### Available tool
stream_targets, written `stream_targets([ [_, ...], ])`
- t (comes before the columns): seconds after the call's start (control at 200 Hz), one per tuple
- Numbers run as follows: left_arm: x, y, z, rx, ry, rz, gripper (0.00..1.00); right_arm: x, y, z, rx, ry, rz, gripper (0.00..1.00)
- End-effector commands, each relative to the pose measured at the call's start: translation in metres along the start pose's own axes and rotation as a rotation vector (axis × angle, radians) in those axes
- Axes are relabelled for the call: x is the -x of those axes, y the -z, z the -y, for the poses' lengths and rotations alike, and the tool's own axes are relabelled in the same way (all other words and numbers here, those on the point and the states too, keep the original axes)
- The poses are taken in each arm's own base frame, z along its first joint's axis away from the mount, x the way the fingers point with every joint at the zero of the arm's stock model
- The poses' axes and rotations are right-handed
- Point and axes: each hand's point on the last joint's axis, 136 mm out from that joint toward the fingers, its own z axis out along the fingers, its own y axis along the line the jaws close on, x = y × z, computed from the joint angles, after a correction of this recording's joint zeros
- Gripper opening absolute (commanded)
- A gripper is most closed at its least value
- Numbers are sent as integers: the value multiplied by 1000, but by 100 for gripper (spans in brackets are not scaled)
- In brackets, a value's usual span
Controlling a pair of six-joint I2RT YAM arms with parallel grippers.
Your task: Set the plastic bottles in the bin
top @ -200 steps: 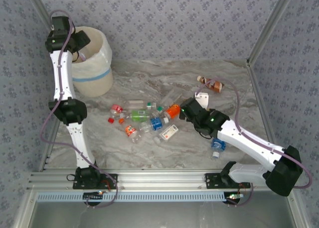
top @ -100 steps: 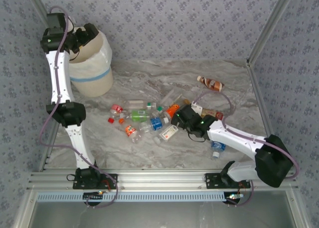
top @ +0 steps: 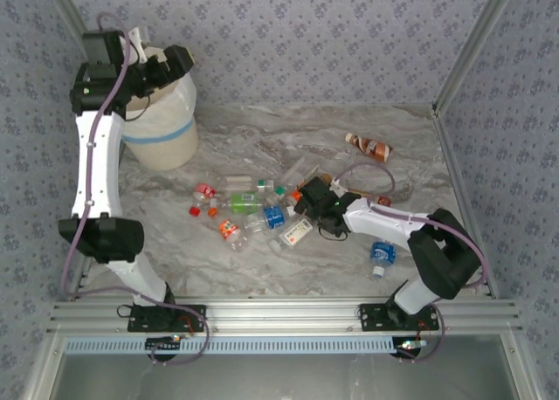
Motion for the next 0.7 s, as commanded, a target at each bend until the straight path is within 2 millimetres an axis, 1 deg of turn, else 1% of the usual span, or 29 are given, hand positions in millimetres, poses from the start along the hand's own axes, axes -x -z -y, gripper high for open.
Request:
stream_targets([
  [0.0, 10, 12, 17, -79, -23, 117, 100, 1, -9, 0, -31, -44, -3, 99],
  [0.075, 1, 17, 16, -89, 2, 130, 100, -6, -19, 13, -84, -42, -17, 93],
  [0.115, -5, 18, 16, -97, 7, 129, 99, -9, -24, 17, -104, -45, -27, 93],
  [0.195, -20, 22, 26, -130, -39, 102, 100, -14, -30, 20, -119, -46, -37, 92],
  [0.245, -33, 23, 31, -136, -66, 69, 99, -14, -30, 20, -125, -55, -23, 88],
  [0.345, -56, 24, 38, -139, -103, 15, 100, -11, -27, 20, -122, -61, 12, 82],
  [0.465, -83, 21, 48, -171, -117, -25, 99, -5, -19, 16, -65, -62, 65, 71],
  [0.57, -105, 13, 54, -198, -145, -67, 99, 2, -8, 19, -32, -72, 120, 62],
  [0.695, -118, 5, 56, -201, -173, -112, 100, 11, 4, 25, -19, -63, 167, 56],
])
